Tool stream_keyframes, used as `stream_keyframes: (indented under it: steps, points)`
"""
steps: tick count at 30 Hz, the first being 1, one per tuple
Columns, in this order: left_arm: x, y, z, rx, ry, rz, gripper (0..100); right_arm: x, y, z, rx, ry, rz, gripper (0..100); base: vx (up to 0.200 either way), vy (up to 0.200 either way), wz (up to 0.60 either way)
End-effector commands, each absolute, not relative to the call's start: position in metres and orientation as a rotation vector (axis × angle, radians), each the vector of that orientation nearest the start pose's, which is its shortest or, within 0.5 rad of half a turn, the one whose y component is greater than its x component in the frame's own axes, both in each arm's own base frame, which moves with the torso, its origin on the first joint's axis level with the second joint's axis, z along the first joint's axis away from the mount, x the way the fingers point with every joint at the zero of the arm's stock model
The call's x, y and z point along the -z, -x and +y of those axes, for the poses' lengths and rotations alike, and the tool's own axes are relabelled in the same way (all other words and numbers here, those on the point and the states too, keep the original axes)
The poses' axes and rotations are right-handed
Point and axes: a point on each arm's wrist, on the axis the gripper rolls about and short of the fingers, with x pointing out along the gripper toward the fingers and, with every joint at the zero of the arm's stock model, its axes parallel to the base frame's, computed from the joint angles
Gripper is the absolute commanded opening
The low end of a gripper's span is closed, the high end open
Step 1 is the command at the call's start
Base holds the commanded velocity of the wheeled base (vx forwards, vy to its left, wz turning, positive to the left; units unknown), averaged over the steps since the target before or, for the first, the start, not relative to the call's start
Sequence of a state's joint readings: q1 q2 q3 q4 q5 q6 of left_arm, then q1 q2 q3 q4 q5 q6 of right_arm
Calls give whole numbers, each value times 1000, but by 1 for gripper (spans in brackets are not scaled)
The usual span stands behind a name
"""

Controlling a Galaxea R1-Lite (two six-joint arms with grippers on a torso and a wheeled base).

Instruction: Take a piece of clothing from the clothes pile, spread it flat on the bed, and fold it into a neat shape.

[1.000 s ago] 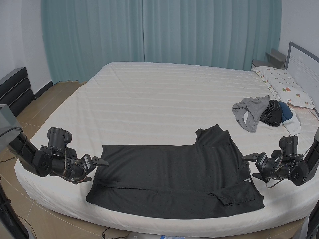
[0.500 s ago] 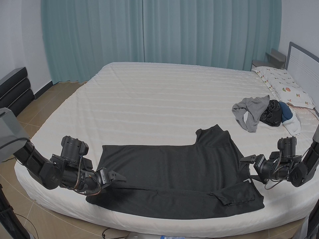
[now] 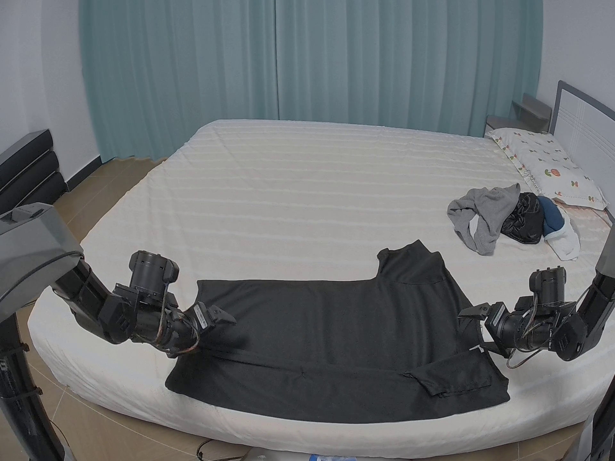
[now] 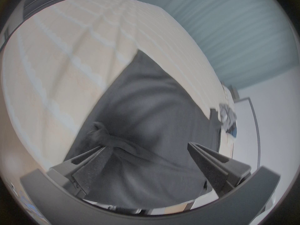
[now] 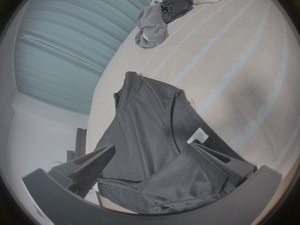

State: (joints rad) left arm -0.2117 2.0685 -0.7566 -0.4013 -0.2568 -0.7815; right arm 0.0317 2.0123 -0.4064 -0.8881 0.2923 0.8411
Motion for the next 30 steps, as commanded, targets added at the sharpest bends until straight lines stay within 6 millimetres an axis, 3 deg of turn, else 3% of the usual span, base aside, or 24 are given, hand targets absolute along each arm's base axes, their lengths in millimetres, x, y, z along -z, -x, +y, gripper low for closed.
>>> stream_keyframes:
  steps: [1,9,18,30]
  points:
    - [-30,-338,-52,-41,810,987,100,-20,-276,15,20,-888,826,100,0,0,0]
    - [-42,-340,-36,-45,859,941,100,-20,-276,15,10,-890,801,100,0,0,0]
    - [-27,-337,-28,119,782,962,100,-20,-276,15,9,-888,800,100,0,0,0]
    - [-9,-334,-35,160,718,943,100,-18,-276,15,10,-889,806,100,0,0,0]
